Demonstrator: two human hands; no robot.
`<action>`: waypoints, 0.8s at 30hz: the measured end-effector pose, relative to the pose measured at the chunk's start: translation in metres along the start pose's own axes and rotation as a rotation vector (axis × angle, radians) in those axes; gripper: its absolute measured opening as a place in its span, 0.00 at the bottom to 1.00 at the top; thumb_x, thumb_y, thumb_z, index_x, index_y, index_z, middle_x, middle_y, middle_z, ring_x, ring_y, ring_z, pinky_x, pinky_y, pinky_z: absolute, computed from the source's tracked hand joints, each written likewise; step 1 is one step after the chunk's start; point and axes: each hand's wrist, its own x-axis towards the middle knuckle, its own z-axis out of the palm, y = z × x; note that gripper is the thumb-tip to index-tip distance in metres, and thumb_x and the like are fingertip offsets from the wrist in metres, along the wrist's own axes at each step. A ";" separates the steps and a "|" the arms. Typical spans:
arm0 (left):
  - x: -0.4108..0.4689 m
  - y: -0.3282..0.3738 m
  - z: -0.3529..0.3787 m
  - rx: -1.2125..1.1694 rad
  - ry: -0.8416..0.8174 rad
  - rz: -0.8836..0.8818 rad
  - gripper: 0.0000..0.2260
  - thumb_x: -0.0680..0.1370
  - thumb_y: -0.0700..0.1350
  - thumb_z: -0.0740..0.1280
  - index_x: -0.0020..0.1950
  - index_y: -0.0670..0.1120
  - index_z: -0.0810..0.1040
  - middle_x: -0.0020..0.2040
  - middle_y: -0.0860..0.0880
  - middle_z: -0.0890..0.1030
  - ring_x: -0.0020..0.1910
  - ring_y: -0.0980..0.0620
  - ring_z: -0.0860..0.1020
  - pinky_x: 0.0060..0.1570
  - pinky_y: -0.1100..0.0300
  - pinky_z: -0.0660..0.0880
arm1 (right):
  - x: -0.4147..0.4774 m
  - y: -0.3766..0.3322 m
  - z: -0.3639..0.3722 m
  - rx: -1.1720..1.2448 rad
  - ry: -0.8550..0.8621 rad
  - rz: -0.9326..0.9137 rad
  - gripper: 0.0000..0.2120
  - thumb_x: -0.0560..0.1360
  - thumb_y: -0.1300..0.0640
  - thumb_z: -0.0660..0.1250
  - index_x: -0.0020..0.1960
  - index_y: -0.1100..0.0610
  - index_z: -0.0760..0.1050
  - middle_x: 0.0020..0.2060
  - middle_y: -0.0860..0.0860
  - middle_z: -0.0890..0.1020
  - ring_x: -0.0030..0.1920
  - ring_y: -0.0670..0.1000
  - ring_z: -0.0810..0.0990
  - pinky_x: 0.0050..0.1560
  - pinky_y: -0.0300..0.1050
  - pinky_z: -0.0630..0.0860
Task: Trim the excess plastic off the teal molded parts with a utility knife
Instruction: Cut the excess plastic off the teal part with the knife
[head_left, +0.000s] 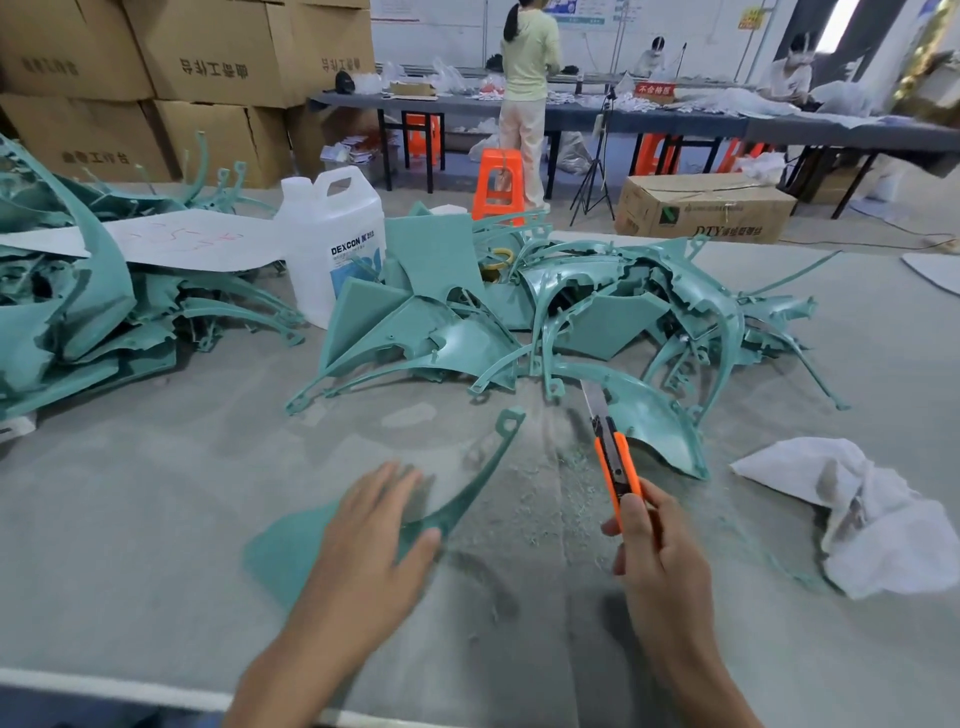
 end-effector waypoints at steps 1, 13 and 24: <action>0.006 0.012 0.010 -0.080 0.070 0.013 0.25 0.80 0.58 0.60 0.76 0.53 0.66 0.77 0.54 0.65 0.76 0.56 0.59 0.73 0.63 0.52 | -0.002 0.002 0.003 0.008 0.004 0.020 0.13 0.78 0.37 0.55 0.60 0.34 0.72 0.42 0.42 0.83 0.31 0.48 0.79 0.36 0.49 0.77; 0.067 0.023 0.043 0.596 -0.100 0.157 0.08 0.84 0.51 0.54 0.59 0.51 0.70 0.48 0.47 0.82 0.48 0.42 0.80 0.37 0.53 0.64 | -0.004 0.002 0.002 -0.182 0.047 -0.005 0.17 0.76 0.41 0.65 0.61 0.45 0.80 0.40 0.43 0.83 0.37 0.45 0.79 0.39 0.35 0.71; 0.067 0.035 0.025 0.922 -0.260 0.279 0.09 0.73 0.46 0.71 0.52 0.50 0.78 0.39 0.46 0.82 0.38 0.46 0.81 0.28 0.58 0.57 | -0.011 -0.002 0.012 -0.380 -0.030 -0.216 0.19 0.69 0.56 0.79 0.60 0.48 0.83 0.41 0.51 0.86 0.36 0.56 0.84 0.31 0.45 0.78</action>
